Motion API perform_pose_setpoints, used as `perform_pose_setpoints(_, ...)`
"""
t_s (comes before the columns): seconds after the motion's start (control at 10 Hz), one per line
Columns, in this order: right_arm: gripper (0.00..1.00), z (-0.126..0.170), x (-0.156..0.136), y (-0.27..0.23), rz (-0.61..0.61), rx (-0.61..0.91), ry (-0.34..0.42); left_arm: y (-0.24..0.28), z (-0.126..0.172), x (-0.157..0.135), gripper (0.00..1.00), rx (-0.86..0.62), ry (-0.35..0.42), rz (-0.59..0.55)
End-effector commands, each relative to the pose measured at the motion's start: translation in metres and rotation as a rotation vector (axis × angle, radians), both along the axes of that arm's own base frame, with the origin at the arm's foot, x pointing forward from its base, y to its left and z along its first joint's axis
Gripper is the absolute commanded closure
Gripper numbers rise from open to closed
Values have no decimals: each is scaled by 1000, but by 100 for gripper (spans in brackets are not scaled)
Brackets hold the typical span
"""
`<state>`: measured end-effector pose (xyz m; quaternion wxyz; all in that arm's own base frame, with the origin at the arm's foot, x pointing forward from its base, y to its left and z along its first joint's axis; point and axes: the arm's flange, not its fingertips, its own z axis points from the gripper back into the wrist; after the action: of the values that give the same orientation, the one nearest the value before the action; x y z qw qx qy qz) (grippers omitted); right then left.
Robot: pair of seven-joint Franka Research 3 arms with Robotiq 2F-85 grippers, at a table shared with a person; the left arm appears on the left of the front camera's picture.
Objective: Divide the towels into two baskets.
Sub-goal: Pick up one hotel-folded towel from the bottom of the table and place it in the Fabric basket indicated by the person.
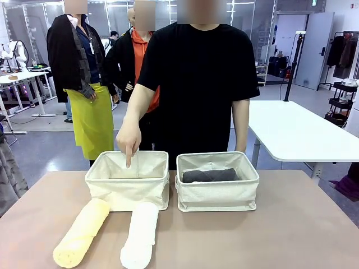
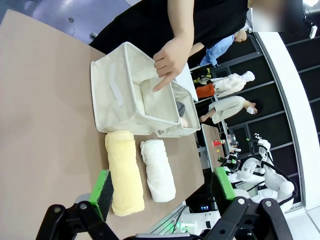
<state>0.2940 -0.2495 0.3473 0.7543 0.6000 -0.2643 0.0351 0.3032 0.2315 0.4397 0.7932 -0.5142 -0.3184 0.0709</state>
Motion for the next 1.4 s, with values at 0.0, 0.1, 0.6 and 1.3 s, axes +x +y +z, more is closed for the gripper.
perform_pose_setpoints(0.0, 2, 5, -2, 2, -6, 8, 26, 3, 2, 0, 0, -19, -19, 0)
perform_pose_setpoints(0.1, 2, 5, -2, 2, -6, 8, 26, 3, 2, 0, 0, -19, -19, 0)
perform_pose_setpoints(0.6, 2, 5, -2, 2, -6, 8, 26, 0, 0, 0, 0, 0, 0, 0)
perform_pose_setpoints(1.3, 2, 5, -2, 2, -6, 8, 26, -157, 19, 43, 0, 387, 177, -218)
